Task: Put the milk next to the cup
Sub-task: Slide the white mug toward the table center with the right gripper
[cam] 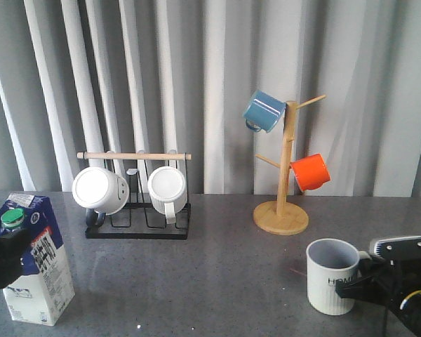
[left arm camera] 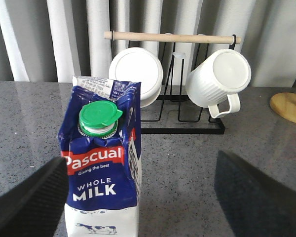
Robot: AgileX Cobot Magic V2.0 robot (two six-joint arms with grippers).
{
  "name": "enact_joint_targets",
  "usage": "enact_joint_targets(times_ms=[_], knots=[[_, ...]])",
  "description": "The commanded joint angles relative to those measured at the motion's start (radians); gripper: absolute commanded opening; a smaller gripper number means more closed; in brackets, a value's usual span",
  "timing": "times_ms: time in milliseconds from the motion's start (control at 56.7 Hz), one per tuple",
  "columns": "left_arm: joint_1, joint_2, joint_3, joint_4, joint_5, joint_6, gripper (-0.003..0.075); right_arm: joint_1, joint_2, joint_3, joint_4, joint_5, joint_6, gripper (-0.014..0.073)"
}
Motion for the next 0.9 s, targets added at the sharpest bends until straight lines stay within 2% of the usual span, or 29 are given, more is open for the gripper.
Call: enact_joint_targets(times_ms=[0,317,529,723,881], knots=[[-0.005,-0.014,-0.035,-0.008,-0.077,-0.009,0.0587,0.058,-0.042,-0.045,-0.005,-0.028,-0.002,-0.0007],[-0.005,-0.014,-0.035,-0.008,-0.077,-0.009,0.0587,0.262,-0.042,-0.052,0.172,-0.028,-0.018,-0.0001],[-0.005,-0.014,-0.035,-0.008,-0.077,-0.009,0.0587,0.43,-0.042,-0.052,0.407,-0.077,-0.031,-0.0001],[-0.005,-0.014,-0.035,-0.008,-0.077,-0.009,0.0587,0.547,0.002,-0.078,0.609,-0.153,-0.176,0.0007],[-0.005,-0.014,-0.035,-0.008,-0.077,-0.009,0.0587,0.597,0.049,-0.125,0.653,-0.148,-0.302,0.0032]])
